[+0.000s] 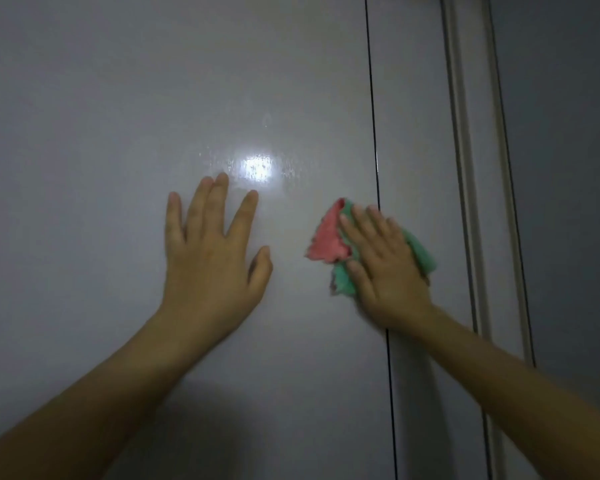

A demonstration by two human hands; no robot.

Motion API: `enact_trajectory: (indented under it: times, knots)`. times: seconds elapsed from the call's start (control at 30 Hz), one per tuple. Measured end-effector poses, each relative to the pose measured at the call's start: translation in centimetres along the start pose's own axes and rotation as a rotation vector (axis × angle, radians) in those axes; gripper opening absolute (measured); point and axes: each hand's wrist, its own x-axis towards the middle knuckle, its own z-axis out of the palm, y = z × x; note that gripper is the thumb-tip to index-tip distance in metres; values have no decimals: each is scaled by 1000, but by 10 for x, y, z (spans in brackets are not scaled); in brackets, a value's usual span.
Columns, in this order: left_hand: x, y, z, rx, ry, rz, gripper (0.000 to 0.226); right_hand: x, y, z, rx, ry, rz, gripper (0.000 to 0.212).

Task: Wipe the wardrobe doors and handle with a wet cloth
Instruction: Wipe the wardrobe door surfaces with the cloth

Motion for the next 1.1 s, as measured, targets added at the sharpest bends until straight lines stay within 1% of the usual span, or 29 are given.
enact_trajectory:
  times: [0.03, 0.1, 0.13, 0.17, 0.2, 0.23, 0.3, 0.37, 0.4, 0.43, 0.47, 0.53, 0.57, 0.6, 0.63, 0.67, 0.73, 0.8, 0.83, 0.87, 0.9, 0.97, 1.0, 1.03, 1.07, 1.1]
  knots:
    - [-5, -5, -3, 6, 1, -17, 68, 10, 11, -3, -9, 12, 83, 56]
    - [-14, -19, -9, 19, 1, -62, 67, 39, 18, -6, 60, 124, 378, 58]
    - [-17, -24, -11, 21, 4, -75, 67, 51, 11, -4, 93, 190, 511, 59]
    - [-20, -28, -12, 24, 3, -81, 67, 59, -5, -1, 110, 231, 589, 60]
    - [-22, -30, -13, 24, 2, -82, 66, 60, -25, 3, 104, 236, 591, 59]
    - [-22, -32, -12, 22, 2, -81, 66, 55, -45, 7, 89, 207, 515, 58]
    - [-23, -32, -13, 20, 6, -77, 66, 34, -73, 13, 44, 96, 247, 56]
    - [-23, -33, -13, 12, 3, -63, 65, 18, -66, 8, 13, 3, 4, 56]
    - [-24, -36, -14, 3, 2, -56, 65, 20, -56, 4, -10, -27, -73, 55]
    - [-24, -37, -15, -15, 4, -47, 65, 24, -42, 1, -33, -40, -95, 56]
    - [-26, -43, -18, -29, 7, -44, 64, 33, -35, -1, -33, -26, -53, 56]
    - [-29, -53, -22, -50, 20, -43, 63, 53, -33, -3, 23, 67, 201, 58]
    - [-31, -59, -25, -51, 29, -49, 63, 63, -43, -1, 53, 122, 338, 59]
    - [-32, -65, -27, -45, 37, -57, 63, 72, -60, 3, 78, 159, 432, 60]
    - [-32, -71, -29, -33, 41, -60, 63, 77, -80, 6, 86, 168, 453, 60]
    - [-33, -74, -29, -28, 40, -68, 63, 75, -100, 9, 75, 145, 394, 60]
    - [-34, -82, -32, -22, 46, -84, 64, 65, -129, 16, 40, 69, 119, 59]
    - [-36, -90, -35, -24, 43, -88, 64, 58, -127, 13, 32, 12, -124, 57]
    - [-37, -92, -35, -25, 45, -83, 64, 61, -118, 9, 35, -15, -184, 57]
    - [-39, -99, -38, -25, 48, -82, 64, 68, -110, 6, 21, -26, -201, 56]
    - [-41, -105, -41, -24, 52, -85, 64, 79, -105, 5, 2, -11, -159, 56]
    - [-43, -115, -46, -14, 52, -96, 64, 107, -105, 1, 19, 78, 96, 59]
    - [-44, -120, -48, -12, 51, -106, 64, 122, -115, 3, 44, 128, 240, 61]
    - [-45, -126, -50, -7, 49, -109, 63, 133, -130, 7, 64, 163, 336, 62]
    - [-46, -131, -51, 0, 48, -107, 63, 138, -149, 11, 67, 185, 352, 62]
    - [-47, -134, -51, 5, 47, -102, 63, 136, -166, 14, 53, 190, 286, 62]
